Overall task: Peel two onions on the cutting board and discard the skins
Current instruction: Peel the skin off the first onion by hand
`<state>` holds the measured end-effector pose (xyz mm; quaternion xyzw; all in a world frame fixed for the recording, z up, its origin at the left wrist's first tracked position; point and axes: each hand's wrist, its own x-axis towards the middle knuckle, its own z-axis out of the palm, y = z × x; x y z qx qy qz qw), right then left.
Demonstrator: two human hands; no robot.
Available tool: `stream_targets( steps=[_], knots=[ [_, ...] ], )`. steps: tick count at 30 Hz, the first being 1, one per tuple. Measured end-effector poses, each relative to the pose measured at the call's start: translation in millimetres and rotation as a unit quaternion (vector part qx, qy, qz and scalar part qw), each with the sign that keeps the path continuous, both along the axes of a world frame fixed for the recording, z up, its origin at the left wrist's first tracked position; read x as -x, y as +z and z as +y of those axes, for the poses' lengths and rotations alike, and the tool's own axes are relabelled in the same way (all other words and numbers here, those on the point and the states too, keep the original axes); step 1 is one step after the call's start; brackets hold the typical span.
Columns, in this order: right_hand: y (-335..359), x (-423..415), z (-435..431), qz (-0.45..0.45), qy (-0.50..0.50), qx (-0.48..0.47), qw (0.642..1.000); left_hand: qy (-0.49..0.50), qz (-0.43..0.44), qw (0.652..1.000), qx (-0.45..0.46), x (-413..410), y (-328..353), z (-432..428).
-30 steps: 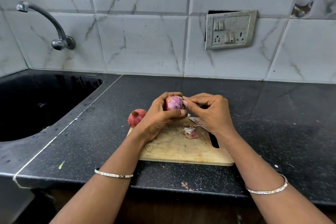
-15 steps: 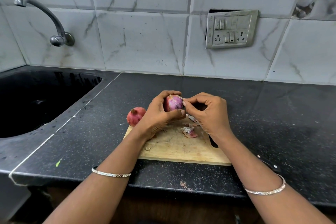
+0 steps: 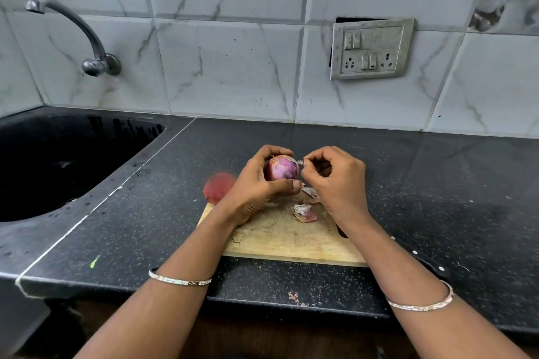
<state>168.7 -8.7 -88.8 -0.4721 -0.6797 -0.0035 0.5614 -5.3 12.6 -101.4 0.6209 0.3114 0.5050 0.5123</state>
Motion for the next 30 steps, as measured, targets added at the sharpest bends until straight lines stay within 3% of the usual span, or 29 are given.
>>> stream_targets(
  steps=[4,8,12,15,19,30],
  knots=[
    [1,-4,3,0.027,-0.014,0.023,0.999,-0.044,-0.086,0.994,0.055,1,1,-1],
    [4,0,-2,0.018,0.029,0.055,0.998,-0.046,-0.096,0.992,0.072,0,4,-3],
    [5,-3,-3,0.072,0.06,0.069,0.993,-0.064,-0.143,0.981,0.112,-2,7,-4],
    [7,-2,-5,0.051,0.07,0.071,0.994,-0.074,-0.163,0.974,0.137,-3,9,-5],
    [7,2,-7,0.041,0.092,0.072,0.992,-0.089,-0.155,0.974,0.136,-3,10,-3],
    [3,3,-4,0.144,0.138,0.133,0.971,-0.14,-0.126,0.967,0.171,-1,19,-10]
  ],
)
